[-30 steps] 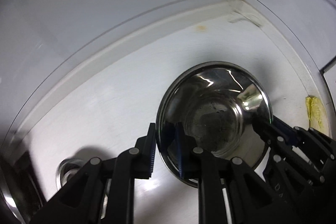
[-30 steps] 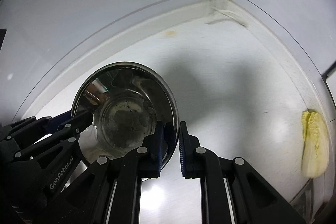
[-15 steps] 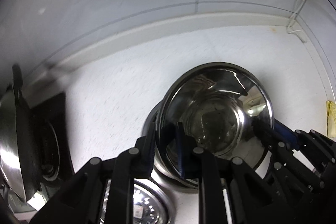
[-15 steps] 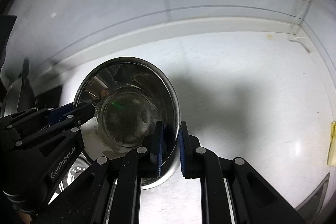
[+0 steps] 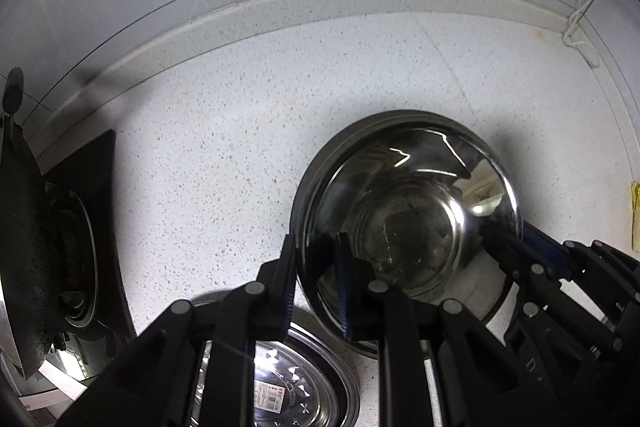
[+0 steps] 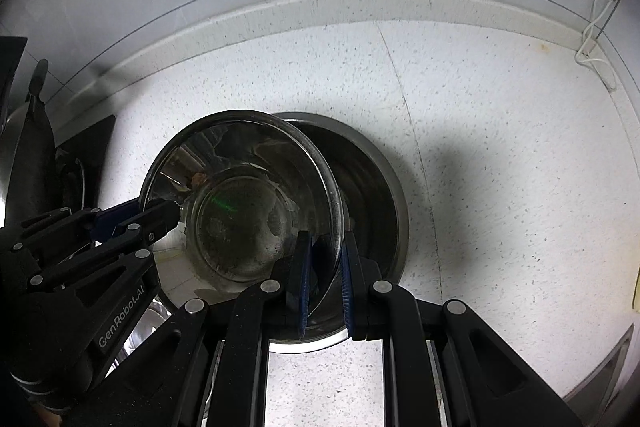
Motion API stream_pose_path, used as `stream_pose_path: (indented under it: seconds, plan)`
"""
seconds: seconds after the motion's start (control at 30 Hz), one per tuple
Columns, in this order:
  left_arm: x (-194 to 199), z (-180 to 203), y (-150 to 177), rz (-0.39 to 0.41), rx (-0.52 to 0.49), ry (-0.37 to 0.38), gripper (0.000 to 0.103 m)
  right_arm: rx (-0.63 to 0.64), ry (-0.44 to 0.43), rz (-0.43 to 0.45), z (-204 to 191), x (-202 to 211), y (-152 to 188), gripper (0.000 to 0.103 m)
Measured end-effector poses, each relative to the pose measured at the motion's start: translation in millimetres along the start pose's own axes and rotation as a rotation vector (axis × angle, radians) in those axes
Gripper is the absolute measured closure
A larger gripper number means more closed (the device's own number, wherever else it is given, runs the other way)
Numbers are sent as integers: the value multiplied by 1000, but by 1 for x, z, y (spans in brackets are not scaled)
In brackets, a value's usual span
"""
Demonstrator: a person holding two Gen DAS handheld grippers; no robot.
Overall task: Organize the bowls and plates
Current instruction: 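Carry the steel bowl with both grippers and lower it into the stacked bowls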
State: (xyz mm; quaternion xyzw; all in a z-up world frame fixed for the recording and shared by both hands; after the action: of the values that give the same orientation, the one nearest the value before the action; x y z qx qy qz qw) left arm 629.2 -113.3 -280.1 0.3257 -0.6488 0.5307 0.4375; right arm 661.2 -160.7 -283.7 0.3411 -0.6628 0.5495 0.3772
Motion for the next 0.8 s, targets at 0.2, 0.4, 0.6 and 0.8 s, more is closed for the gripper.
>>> stream_pose_path:
  seconds: [0.2, 0.4, 0.6, 0.8]
  plan:
    - [-13, -4, 5, -19, 6, -9, 86, -3, -5, -23, -4, -13, 4, 91]
    - [-20, -11, 10, -35, 19, -21, 86, 8, -14, -41, -8, -22, 7, 91]
    - [-28, -12, 15, -49, 31, -18, 86, 15, -13, -54, -8, -28, 9, 91]
    - [-37, -11, 15, -60, 33, -26, 86, 18, -10, -69, -8, -36, 10, 91]
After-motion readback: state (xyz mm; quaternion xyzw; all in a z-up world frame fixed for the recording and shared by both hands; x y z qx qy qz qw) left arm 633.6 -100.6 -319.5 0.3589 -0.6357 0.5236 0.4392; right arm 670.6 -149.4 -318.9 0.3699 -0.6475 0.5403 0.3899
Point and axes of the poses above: each gripper's, at about its wrist camera, not at the fingertips, and x roughly against the way its jaws point, z to its right, y to its underside, the point moved 5 cm from there along -x, roughly the way its jaws point, and after that the axes turned 10 degrees about z, right-handed, at the moved point
